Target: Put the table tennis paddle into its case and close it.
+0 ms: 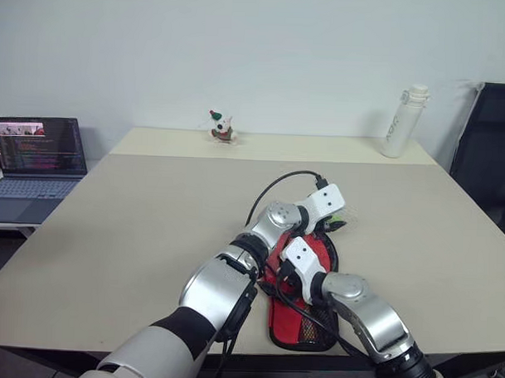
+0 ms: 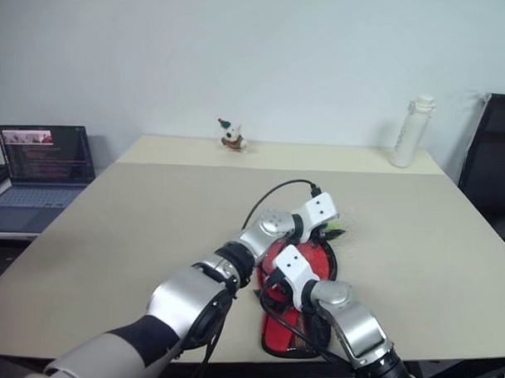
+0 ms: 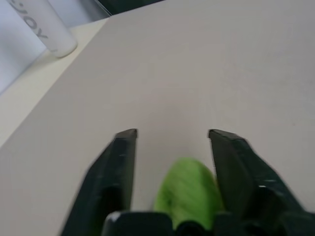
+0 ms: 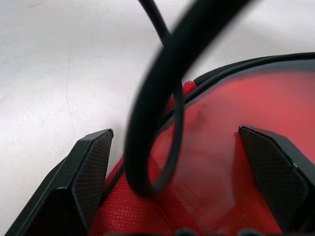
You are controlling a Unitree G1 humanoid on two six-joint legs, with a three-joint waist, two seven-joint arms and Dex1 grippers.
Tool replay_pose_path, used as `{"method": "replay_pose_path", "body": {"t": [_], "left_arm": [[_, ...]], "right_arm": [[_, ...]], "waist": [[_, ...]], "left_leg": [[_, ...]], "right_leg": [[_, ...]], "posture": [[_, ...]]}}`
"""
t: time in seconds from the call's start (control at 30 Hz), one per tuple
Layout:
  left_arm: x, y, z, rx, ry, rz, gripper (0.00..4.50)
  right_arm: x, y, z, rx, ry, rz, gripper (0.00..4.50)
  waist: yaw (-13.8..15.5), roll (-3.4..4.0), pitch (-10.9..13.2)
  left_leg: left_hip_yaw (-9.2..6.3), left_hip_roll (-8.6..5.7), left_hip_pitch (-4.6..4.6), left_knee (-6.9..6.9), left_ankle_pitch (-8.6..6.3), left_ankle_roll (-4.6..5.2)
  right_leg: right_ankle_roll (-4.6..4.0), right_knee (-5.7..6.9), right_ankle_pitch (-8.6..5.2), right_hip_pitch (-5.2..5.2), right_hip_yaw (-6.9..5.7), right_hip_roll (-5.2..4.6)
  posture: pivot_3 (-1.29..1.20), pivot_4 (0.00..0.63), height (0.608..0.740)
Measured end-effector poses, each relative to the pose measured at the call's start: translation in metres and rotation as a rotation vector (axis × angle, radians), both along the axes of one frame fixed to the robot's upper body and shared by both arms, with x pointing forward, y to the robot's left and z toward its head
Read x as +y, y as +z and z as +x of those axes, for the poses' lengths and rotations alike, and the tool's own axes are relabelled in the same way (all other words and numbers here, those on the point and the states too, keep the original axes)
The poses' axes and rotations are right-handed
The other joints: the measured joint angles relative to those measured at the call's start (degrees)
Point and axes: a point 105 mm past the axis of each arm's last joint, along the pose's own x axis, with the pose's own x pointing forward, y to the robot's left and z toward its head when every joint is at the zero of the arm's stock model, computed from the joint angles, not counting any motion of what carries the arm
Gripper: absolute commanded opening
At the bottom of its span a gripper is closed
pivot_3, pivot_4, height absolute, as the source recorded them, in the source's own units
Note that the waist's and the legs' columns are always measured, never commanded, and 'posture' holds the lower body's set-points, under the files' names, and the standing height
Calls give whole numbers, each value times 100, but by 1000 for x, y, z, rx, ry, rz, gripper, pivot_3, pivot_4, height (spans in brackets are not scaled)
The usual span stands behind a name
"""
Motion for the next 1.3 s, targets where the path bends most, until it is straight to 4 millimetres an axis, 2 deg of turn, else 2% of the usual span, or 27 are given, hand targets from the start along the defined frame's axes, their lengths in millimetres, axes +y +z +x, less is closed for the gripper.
{"method": "replay_pose_path", "body": {"t": [0.07, 0.33, 0.47, 0.57, 0.63, 0.73, 0.87, 0.97, 1.07, 1.17, 1.3], "left_arm": [[7, 3, 4, -14, 16, 1, 4146], [54, 31, 25, -62, 113, -102, 4146], [79, 32, 29, -41, 139, -177, 4146], [99, 30, 28, 12, 134, -250, 4146], [105, 29, 21, 68, 72, -304, 4146], [118, 16, 5, 133, -40, -296, 4146], [132, -15, -23, 248, -146, -229, 4146], [130, -25, -36, 298, -182, -191, 4146], [127, -33, -43, 324, -184, -162, 4146], [122, -50, -46, 356, -163, -133, 4146], [110, -67, -46, 356, -136, -102, 4146]], "right_arm": [[2, 2, 2, -3, 8, 1, 4500], [0, 11, 2, 48, 3, 51, 4500], [-1, 19, -17, 148, 72, 103, 4500], [-6, 36, -27, 179, 111, 155, 4500], [-13, 50, -32, 175, 140, 176, 4500], [-30, 73, -35, 145, 161, 176, 4500], [-60, 84, -32, 153, 120, 158, 4500], [-78, 86, -25, 152, 73, 128, 4500], [-93, 93, -8, 109, 2, 121, 4500], [-100, 102, 12, 38, -68, 130, 4500], [-92, 100, 31, -25, -105, 117, 4500]], "waist": [[-19, 0, 0], [-22, 0, 0], [-13, 1, 3], [-12, 2, 5], [2, 3, 6], [-3, 3, 5], [12, 3, 6], [18, 3, 6], [19, 3, 5], [3, 3, 5], [20, 3, 5]], "left_leg": [[0, 2, 5, -1, 0, 0], [2, 2, 5, 0, 0, 0], [4, 4, -18, 1, 0, -1], [5, 6, -32, 0, 1, -1], [6, 6, -33, 0, 1, -1], [9, 6, -32, 0, 1, -1], [4, 9, -33, 0, 0, 0], [3, 6, -33, 1, 0, 2], [1, 5, -30, 2, -1, 4], [0, 7, -28, 1, 0, 3], [2, 4, -29, 2, 0, 3]], "right_leg": [[0, 3, 0, 1, 0, 4], [0, 5, 0, 2, 1, 1], [-1, -1, 0, -19, 1, 0], [-1, 0, 1, -35, -2, -3], [-1, -2, 1, -35, -6, -2], [-1, -3, 1, -33, -4, -3], [-2, -2, 1, -33, 4, -16], [-2, -2, 0, -30, 9, -20], [-2, 0, 1, -27, 9, -21], [-2, 1, 1, -29, 14, -20], [-2, -2, 1, -28, 14, -23]], "posture": [[0, 150, 740], [0, 150, 740], [0, 150, 740], [0, 150, 740], [0, 150, 740], [0, 150, 740], [0, 150, 740], [0, 150, 740], [0, 150, 740], [0, 150, 740], [0, 150, 740]]}}
